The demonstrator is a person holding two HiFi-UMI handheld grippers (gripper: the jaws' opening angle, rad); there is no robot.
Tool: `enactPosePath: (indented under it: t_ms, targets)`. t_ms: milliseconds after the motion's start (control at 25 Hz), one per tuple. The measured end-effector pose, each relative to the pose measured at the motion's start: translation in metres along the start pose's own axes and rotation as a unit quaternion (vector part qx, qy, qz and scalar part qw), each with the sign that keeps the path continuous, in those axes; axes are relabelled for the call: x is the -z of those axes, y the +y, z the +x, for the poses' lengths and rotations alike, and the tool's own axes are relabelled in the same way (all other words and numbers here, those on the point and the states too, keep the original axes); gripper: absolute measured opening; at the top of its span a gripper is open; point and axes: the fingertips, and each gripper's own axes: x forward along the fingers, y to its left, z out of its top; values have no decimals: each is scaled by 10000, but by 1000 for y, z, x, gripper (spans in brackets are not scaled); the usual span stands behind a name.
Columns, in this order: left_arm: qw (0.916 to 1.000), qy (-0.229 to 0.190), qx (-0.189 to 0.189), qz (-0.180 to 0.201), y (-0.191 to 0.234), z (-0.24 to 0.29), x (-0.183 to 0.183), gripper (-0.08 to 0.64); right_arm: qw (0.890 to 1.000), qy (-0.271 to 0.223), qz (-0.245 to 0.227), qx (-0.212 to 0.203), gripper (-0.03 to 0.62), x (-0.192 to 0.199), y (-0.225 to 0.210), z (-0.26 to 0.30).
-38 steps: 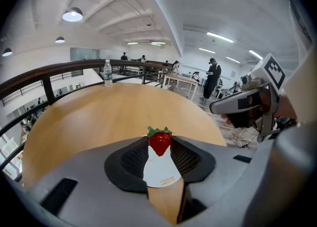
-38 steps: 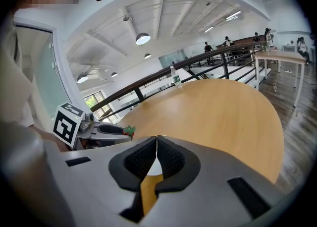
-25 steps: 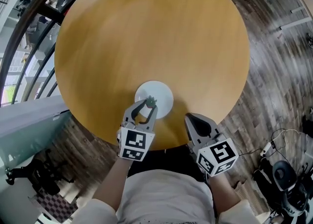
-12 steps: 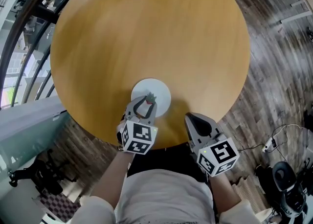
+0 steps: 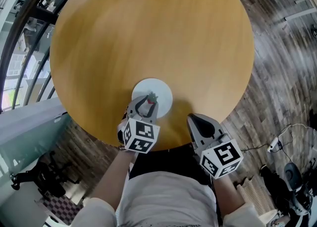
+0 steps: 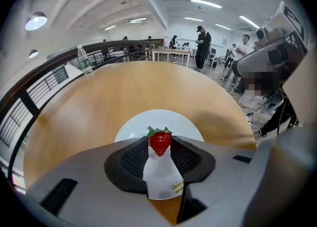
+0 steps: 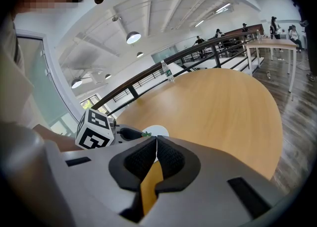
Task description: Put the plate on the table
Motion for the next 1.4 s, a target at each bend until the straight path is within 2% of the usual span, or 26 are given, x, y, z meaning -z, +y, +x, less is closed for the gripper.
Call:
enactPosePath:
  t_ms: [760, 1040, 1400]
  targets:
    - [9993, 338, 141, -77, -5, 11, 8, 155, 10000, -9, 70, 20, 26, 3, -4, -3]
    - [9990, 412, 172, -95, -2, 12, 8, 179, 10000, -1, 74, 17, 26, 2, -3, -1]
    - [9989, 316, 283, -216, 0, 3, 4, 198, 10000, -68, 4, 4, 26, -7, 2, 1]
